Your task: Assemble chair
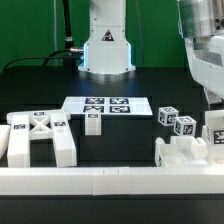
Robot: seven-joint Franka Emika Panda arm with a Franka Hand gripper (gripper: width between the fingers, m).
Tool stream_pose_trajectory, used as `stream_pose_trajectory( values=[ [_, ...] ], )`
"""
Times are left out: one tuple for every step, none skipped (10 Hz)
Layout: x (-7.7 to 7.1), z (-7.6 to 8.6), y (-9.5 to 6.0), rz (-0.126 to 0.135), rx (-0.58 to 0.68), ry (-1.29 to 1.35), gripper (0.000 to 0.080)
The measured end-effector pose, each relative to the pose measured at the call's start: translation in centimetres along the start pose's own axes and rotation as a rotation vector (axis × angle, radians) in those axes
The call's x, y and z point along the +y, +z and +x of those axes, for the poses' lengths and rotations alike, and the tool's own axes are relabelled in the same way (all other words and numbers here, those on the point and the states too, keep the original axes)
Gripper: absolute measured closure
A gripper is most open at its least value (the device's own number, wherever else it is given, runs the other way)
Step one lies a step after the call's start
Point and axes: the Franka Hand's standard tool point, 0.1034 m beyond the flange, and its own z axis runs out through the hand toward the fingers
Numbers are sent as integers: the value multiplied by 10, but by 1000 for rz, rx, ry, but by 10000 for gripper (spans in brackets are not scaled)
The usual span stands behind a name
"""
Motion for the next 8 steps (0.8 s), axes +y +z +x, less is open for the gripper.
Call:
stream_pose_trajectory(
  values=[
    [0, 1, 1, 3, 2, -39, 160],
    [0, 1, 1, 2, 3, -143, 160],
    [0, 1, 1, 2, 3, -206, 152],
    [0, 1, 1, 1, 3, -264, 151],
    [1, 3, 1, -12, 7, -410, 151],
    [0, 3, 0, -23, 16, -545, 151],
    [-1, 5, -1, -18, 19, -666, 151],
    [-1, 5, -1, -19, 18, -735, 151]
  ],
)
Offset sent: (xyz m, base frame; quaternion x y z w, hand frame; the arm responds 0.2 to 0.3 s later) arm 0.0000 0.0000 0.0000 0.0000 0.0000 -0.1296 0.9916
